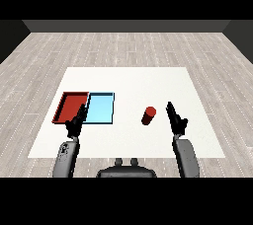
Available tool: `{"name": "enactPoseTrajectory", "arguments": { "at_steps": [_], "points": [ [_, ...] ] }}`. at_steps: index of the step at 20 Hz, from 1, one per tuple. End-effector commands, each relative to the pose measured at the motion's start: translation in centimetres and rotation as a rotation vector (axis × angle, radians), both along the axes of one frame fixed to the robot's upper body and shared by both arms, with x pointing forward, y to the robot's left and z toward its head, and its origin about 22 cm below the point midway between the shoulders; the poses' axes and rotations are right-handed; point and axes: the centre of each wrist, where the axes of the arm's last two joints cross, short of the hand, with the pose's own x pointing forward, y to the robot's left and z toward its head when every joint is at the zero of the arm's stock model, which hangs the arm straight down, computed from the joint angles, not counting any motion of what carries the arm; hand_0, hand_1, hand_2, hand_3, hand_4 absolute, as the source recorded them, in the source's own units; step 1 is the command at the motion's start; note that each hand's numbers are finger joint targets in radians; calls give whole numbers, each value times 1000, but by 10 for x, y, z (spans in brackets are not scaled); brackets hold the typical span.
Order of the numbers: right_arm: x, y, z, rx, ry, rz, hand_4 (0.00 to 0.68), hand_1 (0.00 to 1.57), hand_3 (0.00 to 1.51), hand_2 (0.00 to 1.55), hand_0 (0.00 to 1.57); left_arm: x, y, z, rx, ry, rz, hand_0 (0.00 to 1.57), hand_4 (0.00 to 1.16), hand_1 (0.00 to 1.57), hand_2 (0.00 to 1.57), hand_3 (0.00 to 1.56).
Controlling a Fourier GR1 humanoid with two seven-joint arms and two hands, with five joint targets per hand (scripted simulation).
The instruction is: Pick the red can and put it in the red box
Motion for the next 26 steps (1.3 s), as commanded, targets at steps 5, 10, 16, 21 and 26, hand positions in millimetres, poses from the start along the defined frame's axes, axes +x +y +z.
{"name": "enactPoseTrajectory", "arguments": {
  "at_steps": [5, 10, 16, 21, 26],
  "points": [
    [-15, -35, -4, -14, 27, -18, 0, 0, 0, 0, 0, 4, -2, 3, -4, -27, 35, 0, 0, 0, 0, 0],
    [-19, -29, 2, 137, -244, 98, 0, 0, 0, 0, 0, 1, 2, 19, -111, -385, 0, 0, 0, 0, 0, 0],
    [-19, -38, -8, 150, -276, 95, 0, 0, 0, 0, 0, 8, 3, 15, -96, -414, 27, 0, 0, 0, 0, 0],
    [-3, -36, 3, 126, -232, 78, 0, 0, 0, 0, 0, 0, 1, 13, -78, -420, 6, 0, 0, 0, 0, 0],
    [-13, -42, -11, 143, -243, 71, 0, 0, 0, 0, 0, -16, -17, -5, -131, -432, 4, 0, 0, 0, 0, 0]
  ]
}}
